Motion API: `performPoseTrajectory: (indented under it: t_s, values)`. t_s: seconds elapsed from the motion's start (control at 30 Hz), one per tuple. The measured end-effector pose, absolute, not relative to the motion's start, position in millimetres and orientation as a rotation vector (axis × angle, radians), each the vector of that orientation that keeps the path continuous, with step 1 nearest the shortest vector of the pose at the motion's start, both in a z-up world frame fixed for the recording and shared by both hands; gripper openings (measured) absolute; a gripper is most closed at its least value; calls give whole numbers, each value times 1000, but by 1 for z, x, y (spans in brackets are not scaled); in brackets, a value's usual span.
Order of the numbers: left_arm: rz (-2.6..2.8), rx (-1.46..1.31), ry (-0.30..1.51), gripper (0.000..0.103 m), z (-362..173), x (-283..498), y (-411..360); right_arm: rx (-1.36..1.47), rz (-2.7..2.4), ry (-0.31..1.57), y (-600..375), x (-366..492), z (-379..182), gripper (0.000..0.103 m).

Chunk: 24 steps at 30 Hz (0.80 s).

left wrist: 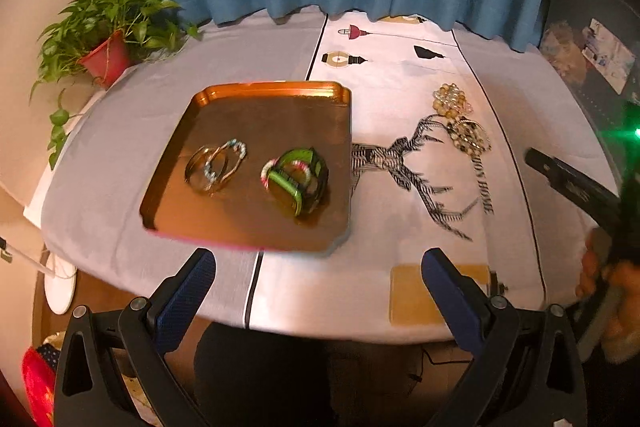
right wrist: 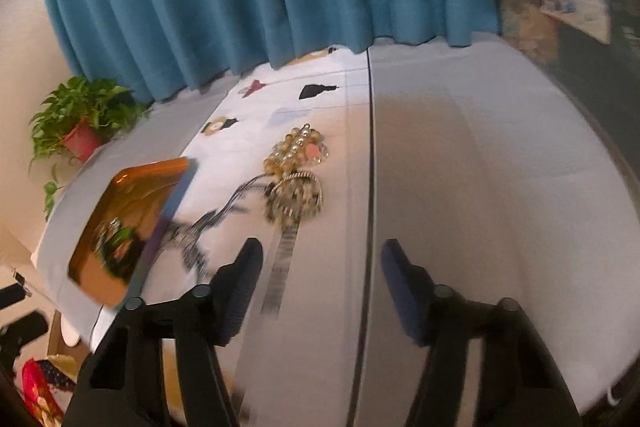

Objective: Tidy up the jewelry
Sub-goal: 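Close the right tool on the silver chain bracelet while the left tool moves to the dark beaded bracelet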

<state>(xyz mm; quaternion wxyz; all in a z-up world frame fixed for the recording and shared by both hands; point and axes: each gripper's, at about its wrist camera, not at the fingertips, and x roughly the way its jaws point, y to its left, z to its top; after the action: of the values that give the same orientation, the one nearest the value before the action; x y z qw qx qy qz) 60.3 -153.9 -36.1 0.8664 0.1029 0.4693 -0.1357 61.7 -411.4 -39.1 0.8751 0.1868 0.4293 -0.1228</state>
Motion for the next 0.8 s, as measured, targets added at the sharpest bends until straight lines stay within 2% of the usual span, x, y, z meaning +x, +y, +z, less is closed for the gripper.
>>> performPoseTrajectory:
  t_s: [0.03,0.1,0.33,0.37,0.4,0.43,0.57,0.8]
  values:
    - [-284,218,985,102,-38,65,-157,386,-255,915,-416,74,-48,42]
    - [-287,220,990,102,-40,73,-162,386,-250,955,-422,94,-65,33]
    - [-298,244,997,102,-51,94,-181,327,-212,965,-421,120,-90,29]
    - [-297,247,997,102,-52,95,-184,284,-201,955,-416,122,-89,24]
    - [-297,251,997,102,-53,97,-187,261,-194,971,-413,124,-90,4]
    - [-297,252,997,102,-53,98,-189,231,-183,976,-408,124,-91,2]
    - [-309,258,999,102,-53,101,-201,210,-212,974,-408,111,-87,2]
    - [-375,280,967,102,-52,109,-243,321,-414,905,-466,58,-67,2]
